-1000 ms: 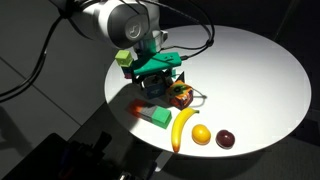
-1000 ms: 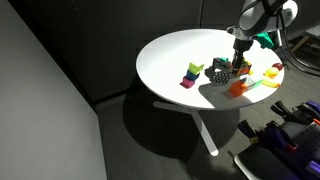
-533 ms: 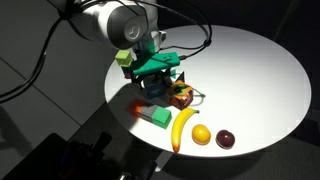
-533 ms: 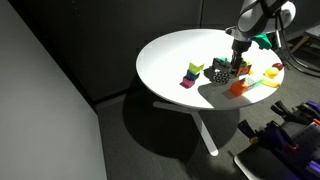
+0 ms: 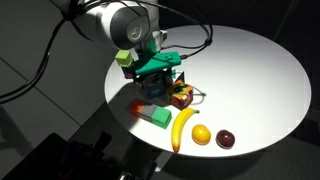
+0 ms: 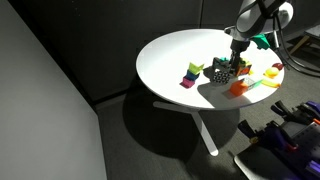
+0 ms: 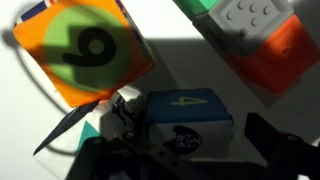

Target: Pick up the square plush toy on the left and put it on top of the square push toy in the middle

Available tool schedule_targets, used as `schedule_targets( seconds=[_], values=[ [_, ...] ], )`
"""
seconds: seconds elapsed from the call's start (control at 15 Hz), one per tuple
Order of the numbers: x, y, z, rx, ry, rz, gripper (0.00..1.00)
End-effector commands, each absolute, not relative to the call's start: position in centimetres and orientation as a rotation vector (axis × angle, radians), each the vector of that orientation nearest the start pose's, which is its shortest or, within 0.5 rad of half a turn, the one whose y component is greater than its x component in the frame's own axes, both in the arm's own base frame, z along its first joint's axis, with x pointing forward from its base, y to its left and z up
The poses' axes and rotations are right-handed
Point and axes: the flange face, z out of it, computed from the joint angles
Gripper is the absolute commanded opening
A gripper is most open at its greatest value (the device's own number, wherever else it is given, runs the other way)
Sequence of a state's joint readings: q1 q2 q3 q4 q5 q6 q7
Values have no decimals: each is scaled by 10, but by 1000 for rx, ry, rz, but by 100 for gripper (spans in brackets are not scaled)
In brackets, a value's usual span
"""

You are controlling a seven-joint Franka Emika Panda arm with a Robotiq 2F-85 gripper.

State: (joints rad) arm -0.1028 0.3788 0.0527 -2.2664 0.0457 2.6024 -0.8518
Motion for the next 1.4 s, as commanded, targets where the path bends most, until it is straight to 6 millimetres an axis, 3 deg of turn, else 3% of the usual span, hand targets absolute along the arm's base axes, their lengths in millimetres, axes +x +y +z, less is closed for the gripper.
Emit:
schedule_targets(
  seconds=[0.0,1.33],
  values=[
    [542,-32,187,-2884,-1147,19,100],
    [551,-18,173,-2864,-1182,35,100]
  ],
)
